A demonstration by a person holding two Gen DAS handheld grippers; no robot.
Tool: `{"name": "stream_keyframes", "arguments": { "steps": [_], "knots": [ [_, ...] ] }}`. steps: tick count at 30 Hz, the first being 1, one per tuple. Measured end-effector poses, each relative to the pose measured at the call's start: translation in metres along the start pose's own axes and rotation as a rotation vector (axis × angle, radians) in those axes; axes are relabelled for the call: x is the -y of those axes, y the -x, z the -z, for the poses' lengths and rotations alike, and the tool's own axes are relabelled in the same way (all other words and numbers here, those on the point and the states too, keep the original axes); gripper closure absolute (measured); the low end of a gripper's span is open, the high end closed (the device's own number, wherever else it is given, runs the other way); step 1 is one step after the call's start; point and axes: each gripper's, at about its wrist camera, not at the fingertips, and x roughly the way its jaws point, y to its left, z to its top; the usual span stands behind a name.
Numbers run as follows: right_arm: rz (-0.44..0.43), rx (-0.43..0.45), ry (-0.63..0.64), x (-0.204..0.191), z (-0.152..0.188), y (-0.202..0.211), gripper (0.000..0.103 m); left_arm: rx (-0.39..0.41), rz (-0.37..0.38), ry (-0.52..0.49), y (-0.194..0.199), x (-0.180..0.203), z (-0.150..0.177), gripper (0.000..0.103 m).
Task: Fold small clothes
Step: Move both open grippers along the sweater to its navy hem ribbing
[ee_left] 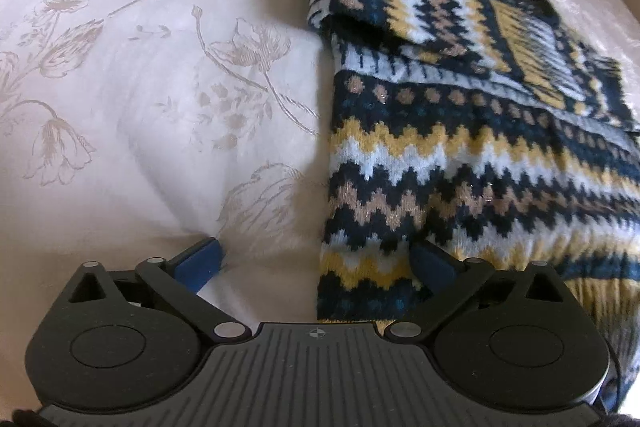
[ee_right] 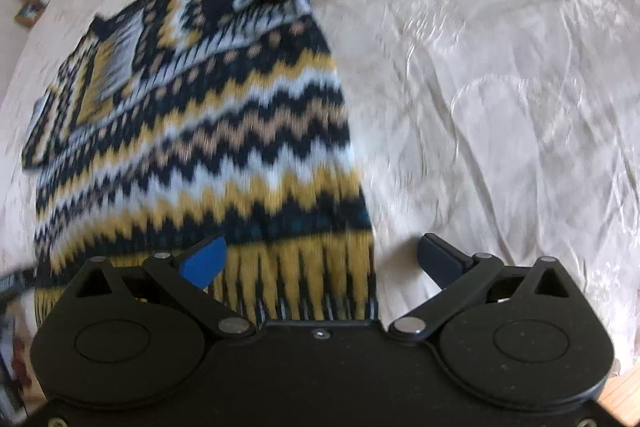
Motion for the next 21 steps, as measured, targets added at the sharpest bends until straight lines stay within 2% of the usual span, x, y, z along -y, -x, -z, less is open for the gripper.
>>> {"name": "stream_keyframes", "arguments": {
  "steps": [4, 5, 6, 9, 13, 17, 19, 21],
  "knots": [
    [-0.023, -0.023, 0.107, -0.002, 0.017, -0.002, 0.000, 0.000, -0.031, 0.032, 0.006, 0.007, 0.002, 0.003],
    [-0.030, -0.019, 0.129, -0.002, 0.021, -0.002, 0.000, 0.011, -0.030, 0.053, 0.011, 0.007, 0.006, 0.004],
    [-0.038, -0.015, 0.142, -0.001, 0.024, -0.001, 0.000, 0.024, -0.031, 0.065, 0.016, 0.008, 0.010, 0.011],
    [-0.076, -0.009, 0.138, 0.007, 0.033, 0.002, 0.000, 0.058, -0.032, 0.084, 0.034, 0.012, 0.033, 0.012],
    [-0.113, -0.034, 0.092, 0.022, 0.051, 0.002, 0.000, 0.068, -0.035, 0.052, 0.051, 0.024, 0.066, 0.012],
    [-0.132, -0.074, 0.091, 0.031, 0.068, 0.001, 0.000, 0.039, -0.021, 0.055, 0.057, 0.029, 0.100, 0.012],
    [-0.140, -0.081, 0.112, 0.034, 0.077, 0.003, 0.000, 0.023, -0.025, 0.056, 0.057, 0.028, 0.116, 0.019],
    [-0.149, -0.070, 0.137, 0.034, 0.083, 0.008, 0.000, 0.017, -0.024, 0.059, 0.059, 0.027, 0.128, 0.020]
  ]
}}
